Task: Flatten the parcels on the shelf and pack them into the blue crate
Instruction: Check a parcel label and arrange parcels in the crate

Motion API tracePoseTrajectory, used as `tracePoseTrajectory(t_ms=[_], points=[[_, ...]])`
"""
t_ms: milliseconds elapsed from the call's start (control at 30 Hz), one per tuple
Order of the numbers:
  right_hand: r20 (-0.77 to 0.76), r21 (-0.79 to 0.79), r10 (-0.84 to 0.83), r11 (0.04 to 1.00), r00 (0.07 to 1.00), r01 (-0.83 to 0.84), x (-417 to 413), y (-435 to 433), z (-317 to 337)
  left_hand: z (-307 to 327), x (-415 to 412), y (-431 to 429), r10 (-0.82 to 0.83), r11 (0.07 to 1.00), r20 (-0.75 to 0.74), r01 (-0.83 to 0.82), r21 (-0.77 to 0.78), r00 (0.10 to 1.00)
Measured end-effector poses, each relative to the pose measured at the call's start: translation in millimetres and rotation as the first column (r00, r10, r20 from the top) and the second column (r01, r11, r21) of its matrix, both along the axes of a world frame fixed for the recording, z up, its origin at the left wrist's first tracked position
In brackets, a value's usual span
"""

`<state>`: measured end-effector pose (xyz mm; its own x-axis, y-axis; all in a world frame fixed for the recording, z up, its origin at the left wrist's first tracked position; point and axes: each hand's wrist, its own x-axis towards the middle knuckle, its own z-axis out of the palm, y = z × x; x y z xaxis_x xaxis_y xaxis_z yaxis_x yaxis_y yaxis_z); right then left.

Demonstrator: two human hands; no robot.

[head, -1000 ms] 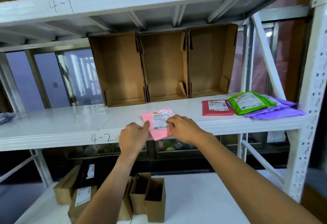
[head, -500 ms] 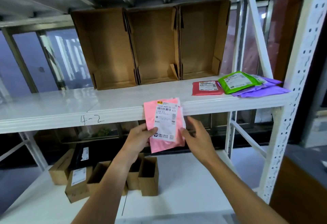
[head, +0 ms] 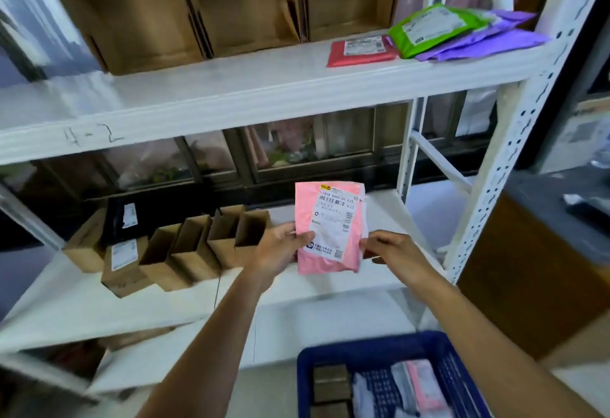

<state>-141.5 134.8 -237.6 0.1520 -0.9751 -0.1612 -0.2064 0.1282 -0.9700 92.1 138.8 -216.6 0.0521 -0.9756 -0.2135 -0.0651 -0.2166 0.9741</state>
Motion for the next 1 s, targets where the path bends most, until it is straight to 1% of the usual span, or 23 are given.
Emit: tracePoseTrajectory(t_ms=[167, 300, 467, 600, 700, 800, 900, 1000], points=[[0.021, 0.168, -0.097, 0.981, 0.995, 0.092, -32.4, 12.0, -64.0, -66.5, -31.8, 1.4, -0.050, 0.991, 0.001, 0.050, 0.122, 0.999], [-0.004, 0.289, -0.100, 0.952, 0.995, 0.097, -60.9, 30.6, -117.0, -120.9, -58.9, 2.1, -0.066, 0.974, 0.001, 0.064, 0.216, 0.998], [-0.045, 0.459, -0.047, 0.886, 0.998, 0.063, -95.1, 59.9, -194.5, -197.9, -99.4, 7.9, -0.110, 0.928, -0.034, 0.115, 0.354, 0.993], [-0.036, 0.572, -0.093, 0.815, 0.995, 0.097, -117.3, 76.3, -261.0, -266.0, -133.5, 8.5, -0.097, 0.891, -0.032, 0.101, 0.443, 0.995], [-0.039, 0.634, -0.135, 0.762, 0.990, 0.129, -133.0, 79.5, -305.8, -321.8, -154.9, 4.6, -0.121, 0.854, -0.012, 0.111, 0.509, 0.993], [-0.045, 0.646, -0.168, 0.747, 0.985, 0.157, -151.0, 78.8, -349.0, -376.8, -175.2, 4.1, -0.160, 0.818, 0.017, 0.123, 0.562, 0.987], [-0.059, 0.661, -0.235, 0.719, 0.970, 0.214, -170.9, 74.7, -394.6, -427.1, -197.7, 3.5, -0.190, 0.785, 0.000, 0.151, 0.601, 0.982], [-0.064, 0.694, -0.304, 0.670, 0.950, 0.262, -186.3, 70.5, -445.6, -475.7, -223.3, 0.7, -0.178, 0.746, -0.008, 0.141, 0.651, 0.984]])
